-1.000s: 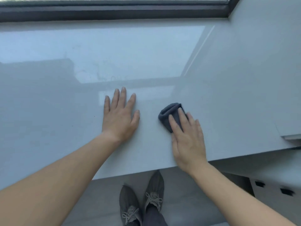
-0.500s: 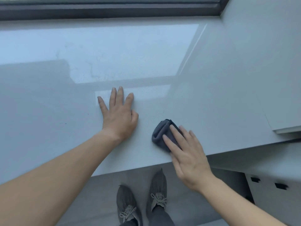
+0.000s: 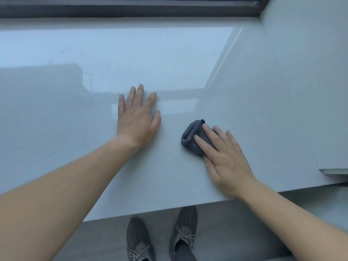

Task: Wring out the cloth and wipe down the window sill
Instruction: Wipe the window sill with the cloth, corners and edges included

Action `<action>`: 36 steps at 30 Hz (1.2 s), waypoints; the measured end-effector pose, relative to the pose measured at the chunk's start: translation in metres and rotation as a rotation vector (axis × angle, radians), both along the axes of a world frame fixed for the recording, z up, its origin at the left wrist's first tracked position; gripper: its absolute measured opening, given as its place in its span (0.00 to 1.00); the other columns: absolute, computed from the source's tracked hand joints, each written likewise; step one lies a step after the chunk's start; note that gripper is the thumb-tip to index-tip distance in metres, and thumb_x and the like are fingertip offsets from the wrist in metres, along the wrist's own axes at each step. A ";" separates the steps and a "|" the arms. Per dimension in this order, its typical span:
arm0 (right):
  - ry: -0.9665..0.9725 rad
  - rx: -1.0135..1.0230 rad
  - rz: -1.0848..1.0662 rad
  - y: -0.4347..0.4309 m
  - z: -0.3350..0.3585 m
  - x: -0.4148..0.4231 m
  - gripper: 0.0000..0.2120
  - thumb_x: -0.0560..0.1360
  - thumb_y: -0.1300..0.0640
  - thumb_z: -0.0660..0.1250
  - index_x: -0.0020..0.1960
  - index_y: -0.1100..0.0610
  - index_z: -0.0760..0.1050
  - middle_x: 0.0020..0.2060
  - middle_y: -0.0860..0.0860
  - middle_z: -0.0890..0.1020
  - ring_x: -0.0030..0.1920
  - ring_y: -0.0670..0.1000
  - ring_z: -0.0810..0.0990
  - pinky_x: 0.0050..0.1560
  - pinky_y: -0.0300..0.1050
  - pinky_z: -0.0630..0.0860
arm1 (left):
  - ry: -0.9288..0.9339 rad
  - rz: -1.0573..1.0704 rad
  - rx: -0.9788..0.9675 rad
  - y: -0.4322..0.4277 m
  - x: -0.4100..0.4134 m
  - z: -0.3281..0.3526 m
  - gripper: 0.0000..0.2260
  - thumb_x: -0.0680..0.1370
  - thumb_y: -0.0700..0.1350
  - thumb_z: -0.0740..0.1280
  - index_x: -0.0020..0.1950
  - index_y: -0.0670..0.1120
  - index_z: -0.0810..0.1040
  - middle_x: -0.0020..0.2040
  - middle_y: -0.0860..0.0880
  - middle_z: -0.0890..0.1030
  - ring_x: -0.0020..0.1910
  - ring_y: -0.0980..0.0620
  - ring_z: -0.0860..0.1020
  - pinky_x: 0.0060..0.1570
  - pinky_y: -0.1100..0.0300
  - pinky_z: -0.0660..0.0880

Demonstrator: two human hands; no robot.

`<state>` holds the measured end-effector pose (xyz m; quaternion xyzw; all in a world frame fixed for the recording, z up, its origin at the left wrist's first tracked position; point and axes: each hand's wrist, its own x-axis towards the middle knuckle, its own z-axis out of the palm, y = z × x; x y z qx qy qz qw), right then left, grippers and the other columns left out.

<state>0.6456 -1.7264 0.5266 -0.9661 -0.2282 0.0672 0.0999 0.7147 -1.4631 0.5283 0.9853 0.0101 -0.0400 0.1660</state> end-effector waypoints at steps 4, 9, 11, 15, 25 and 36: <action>0.009 0.044 -0.391 0.012 0.000 0.074 0.26 0.81 0.51 0.52 0.79 0.45 0.54 0.80 0.48 0.50 0.79 0.56 0.49 0.78 0.57 0.45 | 0.019 0.000 0.072 0.000 0.003 -0.006 0.29 0.79 0.59 0.47 0.80 0.54 0.54 0.82 0.47 0.46 0.80 0.49 0.41 0.77 0.45 0.38; -0.042 0.025 -0.122 0.054 -0.004 0.065 0.26 0.81 0.50 0.53 0.79 0.46 0.57 0.80 0.50 0.53 0.78 0.58 0.53 0.77 0.60 0.49 | 0.013 0.023 0.058 -0.003 0.002 -0.005 0.28 0.80 0.59 0.49 0.80 0.54 0.54 0.82 0.48 0.47 0.80 0.51 0.41 0.77 0.46 0.38; 0.002 0.015 0.033 0.043 -0.003 0.072 0.26 0.80 0.50 0.52 0.78 0.47 0.59 0.80 0.50 0.55 0.78 0.59 0.54 0.77 0.60 0.50 | 0.017 0.026 0.057 -0.002 0.002 -0.005 0.28 0.80 0.58 0.49 0.80 0.54 0.54 0.82 0.48 0.47 0.80 0.51 0.41 0.77 0.47 0.38; 0.004 0.012 -0.144 0.018 -0.003 0.136 0.26 0.80 0.51 0.52 0.79 0.45 0.57 0.80 0.49 0.53 0.78 0.59 0.54 0.77 0.59 0.48 | 0.014 0.030 0.050 -0.002 0.002 -0.003 0.28 0.80 0.58 0.49 0.80 0.54 0.56 0.82 0.49 0.48 0.80 0.52 0.42 0.77 0.47 0.38; -0.013 0.011 0.130 0.035 -0.003 0.152 0.27 0.79 0.52 0.55 0.78 0.46 0.59 0.80 0.50 0.55 0.78 0.59 0.55 0.77 0.61 0.50 | -0.012 0.040 0.077 -0.003 0.004 -0.004 0.28 0.79 0.58 0.50 0.79 0.53 0.59 0.82 0.48 0.51 0.80 0.50 0.45 0.78 0.46 0.41; -0.007 0.001 0.111 0.052 -0.002 0.180 0.25 0.81 0.48 0.52 0.78 0.46 0.58 0.80 0.48 0.54 0.78 0.58 0.53 0.77 0.60 0.48 | -0.018 0.033 0.093 -0.004 0.003 -0.003 0.28 0.78 0.56 0.53 0.77 0.50 0.64 0.80 0.45 0.57 0.80 0.46 0.53 0.77 0.44 0.48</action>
